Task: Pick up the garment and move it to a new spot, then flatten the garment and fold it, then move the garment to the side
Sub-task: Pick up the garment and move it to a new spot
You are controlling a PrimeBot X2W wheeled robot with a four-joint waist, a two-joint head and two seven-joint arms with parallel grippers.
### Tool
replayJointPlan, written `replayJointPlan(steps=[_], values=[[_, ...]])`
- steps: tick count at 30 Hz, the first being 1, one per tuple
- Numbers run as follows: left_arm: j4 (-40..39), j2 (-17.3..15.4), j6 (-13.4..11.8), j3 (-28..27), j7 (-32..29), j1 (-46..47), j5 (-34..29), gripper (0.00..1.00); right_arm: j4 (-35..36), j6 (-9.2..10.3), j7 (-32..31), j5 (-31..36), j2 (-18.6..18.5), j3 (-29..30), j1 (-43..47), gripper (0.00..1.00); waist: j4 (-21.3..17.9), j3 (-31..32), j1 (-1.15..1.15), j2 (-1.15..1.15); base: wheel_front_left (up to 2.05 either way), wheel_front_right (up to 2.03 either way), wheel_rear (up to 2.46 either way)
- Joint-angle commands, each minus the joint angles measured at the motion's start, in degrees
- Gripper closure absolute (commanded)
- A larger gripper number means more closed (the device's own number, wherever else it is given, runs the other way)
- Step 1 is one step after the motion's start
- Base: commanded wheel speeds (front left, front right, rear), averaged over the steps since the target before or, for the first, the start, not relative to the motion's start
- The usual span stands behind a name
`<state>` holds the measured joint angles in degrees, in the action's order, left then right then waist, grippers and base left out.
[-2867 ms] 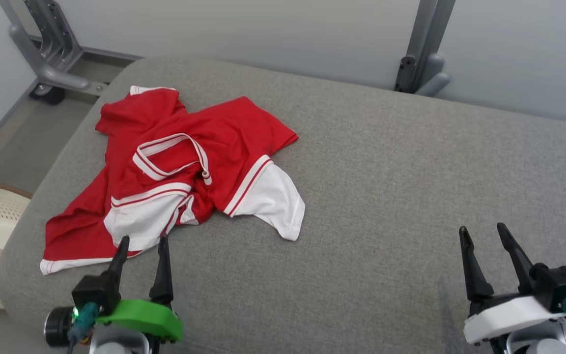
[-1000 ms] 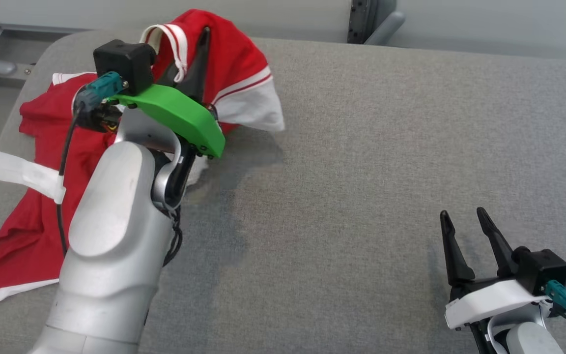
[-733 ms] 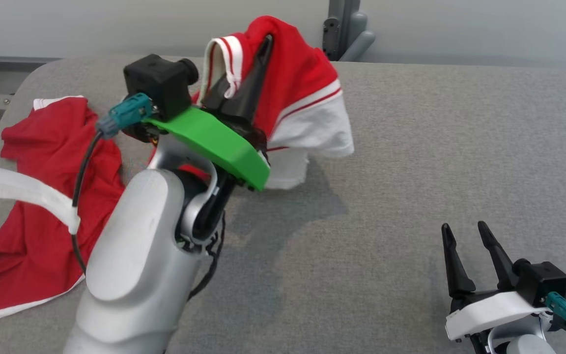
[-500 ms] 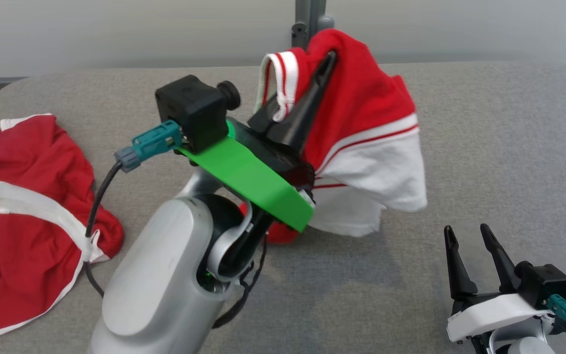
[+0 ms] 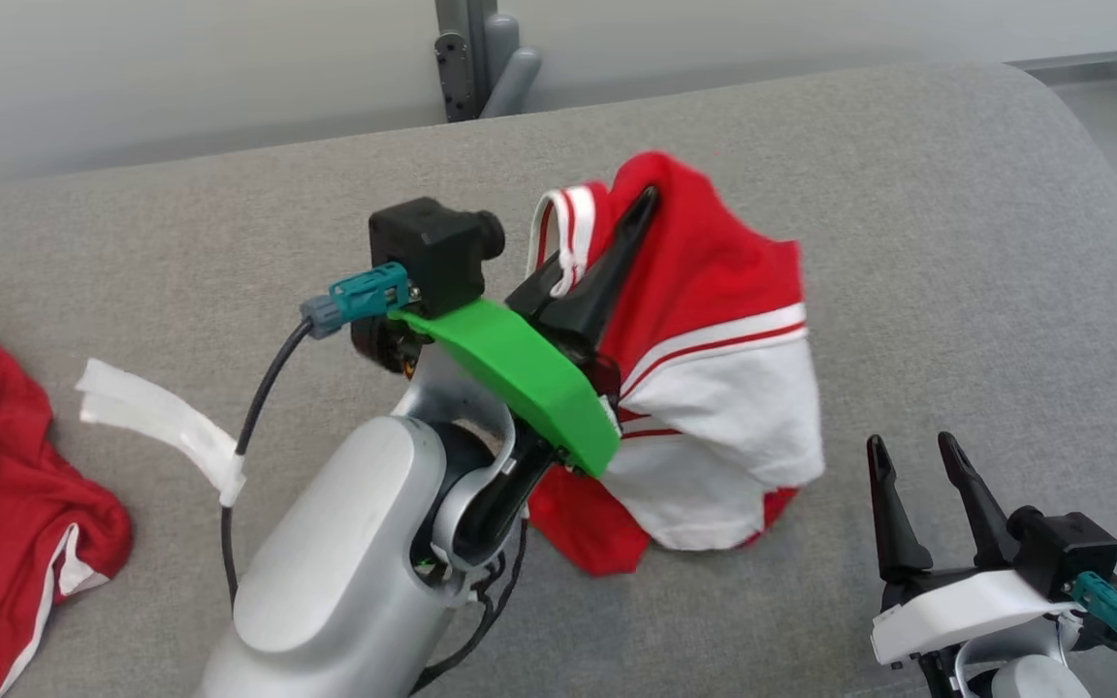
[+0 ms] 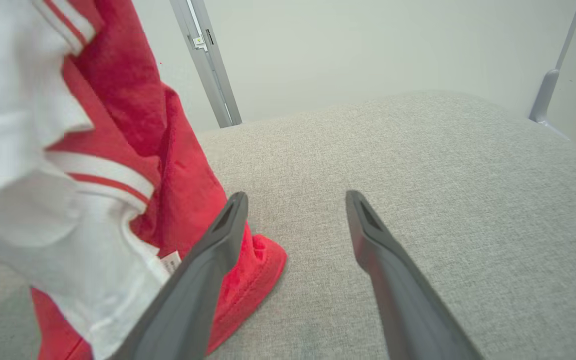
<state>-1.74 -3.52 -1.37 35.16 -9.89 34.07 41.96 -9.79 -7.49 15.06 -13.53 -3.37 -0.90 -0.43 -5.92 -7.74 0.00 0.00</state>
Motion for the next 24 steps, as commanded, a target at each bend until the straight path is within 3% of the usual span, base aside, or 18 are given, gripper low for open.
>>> replayJointPlan(steps=[1, 13, 22, 23, 24], values=[[2.33, -0.49, 0.18, -0.51, 0.55, -1.08, 0.48, 1.00, -0.06, 0.00, 0.18, -0.33, 0.04, -0.21, -0.78, 0.00, -2.18, -1.00, 0.00, 0.00, 0.00, 0.00, 0.00], [36.30, -0.76, 4.43, -1.18, 8.98, 0.65, 0.28, 1.00, -0.05, 0.00, 0.18, -0.95, 0.34, -0.99, -2.15, 0.00, -5.89, -3.67, 0.00, 0.00, 0.00, 0.00, 0.00], [46.96, 0.25, 7.19, 0.73, 14.39, 2.74, 2.19, 1.00, -0.57, 0.00, 0.18, -0.57, 0.41, -0.37, -1.97, 0.00, -5.31, -3.23, 0.00, 0.00, 0.00, 0.00, 0.00], [47.61, 0.35, 7.40, 0.82, 14.41, 2.67, 2.95, 0.80, -0.60, 0.00, 0.18, -0.51, 0.41, -0.36, -2.08, 0.00, -5.16, -3.01, 0.00, 0.00, 0.00, 0.00, 0.00], [47.89, 0.44, 7.48, 1.17, 14.21, 2.56, 3.45, 0.54, -0.60, 0.00, 0.18, -0.48, 0.40, -0.30, -2.17, 0.00, -5.03, -2.71, 0.00, 0.00, 0.00, 0.00, 0.00]])
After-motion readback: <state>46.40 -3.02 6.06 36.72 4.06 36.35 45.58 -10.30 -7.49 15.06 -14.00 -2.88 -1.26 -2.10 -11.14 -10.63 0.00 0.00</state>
